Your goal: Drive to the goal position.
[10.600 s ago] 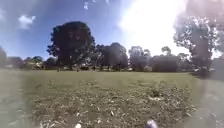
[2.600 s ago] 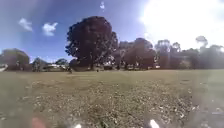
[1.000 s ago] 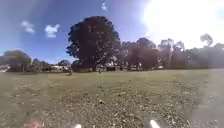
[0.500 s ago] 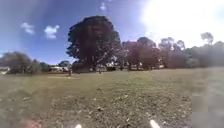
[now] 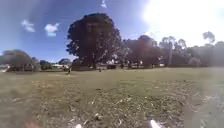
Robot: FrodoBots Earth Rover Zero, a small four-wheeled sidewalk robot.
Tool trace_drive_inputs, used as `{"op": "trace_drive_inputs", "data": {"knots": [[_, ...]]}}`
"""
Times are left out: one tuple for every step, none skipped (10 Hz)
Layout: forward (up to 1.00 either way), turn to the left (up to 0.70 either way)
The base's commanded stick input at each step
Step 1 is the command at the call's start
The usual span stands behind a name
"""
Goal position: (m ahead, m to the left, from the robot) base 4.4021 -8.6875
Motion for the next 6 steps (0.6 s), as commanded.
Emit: {"op": "trace_drive_inputs", "data": {"knots": [[0.70, 0.00], [0.70, -0.02], [0.70, -0.01], [0.70, 0.00], [0.70, 0.00], [0.70, 0.00]]}}
